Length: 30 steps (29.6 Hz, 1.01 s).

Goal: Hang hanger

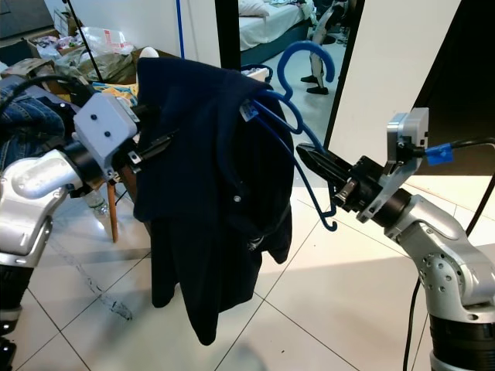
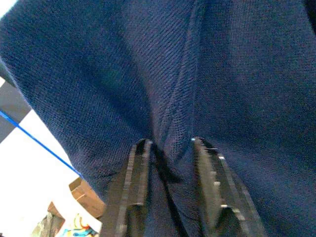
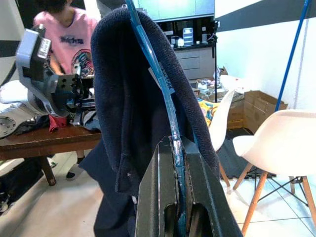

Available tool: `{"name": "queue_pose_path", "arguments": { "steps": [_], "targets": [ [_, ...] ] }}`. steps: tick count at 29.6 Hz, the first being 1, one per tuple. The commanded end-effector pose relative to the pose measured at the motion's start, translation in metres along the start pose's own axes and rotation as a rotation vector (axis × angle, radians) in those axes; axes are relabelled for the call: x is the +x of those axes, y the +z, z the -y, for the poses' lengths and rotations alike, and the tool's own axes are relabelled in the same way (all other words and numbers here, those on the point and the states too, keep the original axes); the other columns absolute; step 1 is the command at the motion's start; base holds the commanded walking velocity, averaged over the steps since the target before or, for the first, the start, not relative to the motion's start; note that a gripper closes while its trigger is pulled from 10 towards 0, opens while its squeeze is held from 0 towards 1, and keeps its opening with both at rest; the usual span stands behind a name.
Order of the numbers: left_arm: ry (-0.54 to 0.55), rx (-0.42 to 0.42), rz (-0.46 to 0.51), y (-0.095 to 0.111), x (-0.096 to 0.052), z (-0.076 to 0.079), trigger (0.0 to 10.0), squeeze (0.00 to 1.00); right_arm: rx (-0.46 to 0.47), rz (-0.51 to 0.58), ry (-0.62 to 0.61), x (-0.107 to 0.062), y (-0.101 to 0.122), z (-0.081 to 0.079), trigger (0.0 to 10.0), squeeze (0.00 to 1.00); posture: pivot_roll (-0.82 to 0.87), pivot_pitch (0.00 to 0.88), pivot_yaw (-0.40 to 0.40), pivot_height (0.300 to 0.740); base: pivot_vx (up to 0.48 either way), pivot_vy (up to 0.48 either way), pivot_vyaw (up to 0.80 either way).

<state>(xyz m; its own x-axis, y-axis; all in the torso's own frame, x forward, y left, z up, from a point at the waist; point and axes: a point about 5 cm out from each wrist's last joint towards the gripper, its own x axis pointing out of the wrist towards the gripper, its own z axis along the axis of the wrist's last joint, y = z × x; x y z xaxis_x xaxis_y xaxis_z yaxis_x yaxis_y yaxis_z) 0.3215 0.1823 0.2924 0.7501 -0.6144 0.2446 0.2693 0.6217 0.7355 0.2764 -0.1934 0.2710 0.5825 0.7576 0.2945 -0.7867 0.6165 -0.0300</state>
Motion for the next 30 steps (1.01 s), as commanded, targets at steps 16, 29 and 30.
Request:
{"name": "queue_pose_path", "arguments": {
  "steps": [16,29,30],
  "targets": [
    [0.094,0.074,0.14,0.046,-0.005,-0.065,0.0,0.0,-0.068,-0.087,-0.021,-0.015,-0.004,0.003,10.0,0.0,0.04,0.095,0.012,0.74,0.0,0.0,0.0],
    [0.0,0.045,0.243,0.075,0.002,-0.074,0.0,0.0,-0.006,-0.026,0.089,0.003,-0.015,-0.021,10.0,0.0,0.05,0.09,0.027,0.74,0.0,0.0,0.0],
    [-0.006,0.037,0.246,0.075,0.002,-0.073,0.0,0.0,-0.003,-0.014,0.099,0.004,-0.014,-0.023,10.0,0.0,0.05,0.089,0.026,0.74,0.0,0.0,0.0]
  ]
}}
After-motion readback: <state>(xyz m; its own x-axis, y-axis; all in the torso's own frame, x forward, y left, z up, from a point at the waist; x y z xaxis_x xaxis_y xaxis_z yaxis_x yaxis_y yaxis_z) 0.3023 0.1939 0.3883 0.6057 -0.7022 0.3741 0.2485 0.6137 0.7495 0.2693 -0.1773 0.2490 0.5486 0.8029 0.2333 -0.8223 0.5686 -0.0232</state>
